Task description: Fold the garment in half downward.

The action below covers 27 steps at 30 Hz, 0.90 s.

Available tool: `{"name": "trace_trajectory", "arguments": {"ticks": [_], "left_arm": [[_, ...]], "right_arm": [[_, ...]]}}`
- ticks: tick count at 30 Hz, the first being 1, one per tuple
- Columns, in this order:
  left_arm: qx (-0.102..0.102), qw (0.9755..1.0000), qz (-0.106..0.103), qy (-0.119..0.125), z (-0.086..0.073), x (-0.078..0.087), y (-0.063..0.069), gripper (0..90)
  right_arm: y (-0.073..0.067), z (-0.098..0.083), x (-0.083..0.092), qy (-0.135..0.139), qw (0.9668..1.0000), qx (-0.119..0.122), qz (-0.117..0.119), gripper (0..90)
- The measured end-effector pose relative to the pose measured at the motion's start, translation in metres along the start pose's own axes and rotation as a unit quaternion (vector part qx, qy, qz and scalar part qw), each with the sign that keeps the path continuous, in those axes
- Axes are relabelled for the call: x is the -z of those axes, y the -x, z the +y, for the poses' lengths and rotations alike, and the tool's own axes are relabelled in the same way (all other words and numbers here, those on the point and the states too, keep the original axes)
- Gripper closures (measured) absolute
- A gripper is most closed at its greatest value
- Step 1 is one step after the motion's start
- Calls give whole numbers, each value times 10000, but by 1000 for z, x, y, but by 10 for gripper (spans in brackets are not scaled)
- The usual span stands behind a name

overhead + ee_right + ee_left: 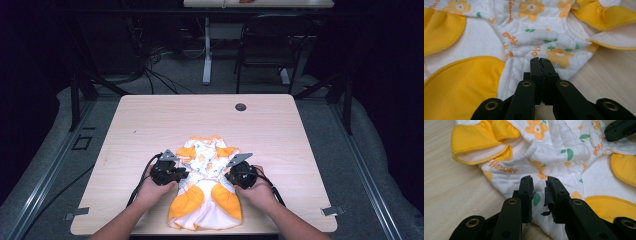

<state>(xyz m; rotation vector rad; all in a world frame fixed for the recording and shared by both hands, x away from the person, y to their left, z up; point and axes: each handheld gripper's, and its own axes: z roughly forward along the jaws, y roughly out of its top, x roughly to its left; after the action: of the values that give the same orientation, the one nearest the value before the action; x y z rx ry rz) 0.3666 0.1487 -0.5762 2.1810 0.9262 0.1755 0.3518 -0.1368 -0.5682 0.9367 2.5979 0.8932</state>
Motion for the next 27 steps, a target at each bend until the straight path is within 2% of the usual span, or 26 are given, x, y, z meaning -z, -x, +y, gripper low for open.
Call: {"name": "trace_trajectory", "arguments": {"ticks": [1, 4, 5, 8, 9, 10, 11, 12, 13, 16, 18, 20, 21, 22, 24, 26, 27], "left_arm": [[-83, 9999, 15, -71, 0, 1, 5, 719], [-113, 9999, -24, -87, 2, 9, 6, 701], [-94, 9999, -21, -77, 6, 19, 4, 701], [-136, 9999, 47, -18, 18, 41, -2, 701], [-136, 9999, 47, -18, 18, 41, -2, 701], [-144, 9999, 60, 7, 27, 54, -5, 700], [-144, 9999, 60, 7, 27, 54, -5, 700], [-124, 9999, 50, 60, 36, 63, -8, 697], [-124, 9999, 50, 60, 36, 63, -8, 696], [41, 9999, -76, 93, 48, 67, -14, 689], [-4, 10000, -51, 3, 57, 63, -20, 678], [50, 10000, 27, -32, 63, 57, -25, 677], [50, 10000, 27, -32, 63, 57, -25, 681], [52, 10000, 32, -70, 67, 53, -29, 683], [64, 9999, 52, -57, 70, 47, -33, 687], [-26, 9998, 146, -135, 75, 40, -37, 690], [15, 9998, 125, -132, 77, 36, -40, 690]], "right_arm": [[-2, -2, 3, -66, 10000, -4, 11, 886], [-5, -2, 7, -146, 9999, 0, 17, 864], [-4, 0, 16, -114, 9999, -41, 86, 855], [2, 8, 35, -53, 9999, -113, 95, 852], [2, 8, 35, -53, 9999, -113, 95, 852], [9, 18, 53, -30, 9999, -126, 79, 850], [9, 18, 53, -30, 9999, -126, 79, 850], [13, 25, 63, 32, 9997, -210, 89, 849], [15, 28, 65, 15, 9996, -250, 113, 848], [18, 33, 64, -89, 9994, -307, 129, 847], [26, 42, 53, -188, 9995, -252, 78, 841], [33, 50, 47, -69, 9989, -448, 113, 842], [33, 50, 47, -69, 9989, -448, 113, 842], [41, 59, 41, 83, 9985, -519, 149, 858], [44, 62, 39, 99, 9985, -511, 159, 860], [53, 72, 30, 146, 9986, -500, 125, 864], [53, 72, 30, 146, 9986, -500, 125, 864]]}}
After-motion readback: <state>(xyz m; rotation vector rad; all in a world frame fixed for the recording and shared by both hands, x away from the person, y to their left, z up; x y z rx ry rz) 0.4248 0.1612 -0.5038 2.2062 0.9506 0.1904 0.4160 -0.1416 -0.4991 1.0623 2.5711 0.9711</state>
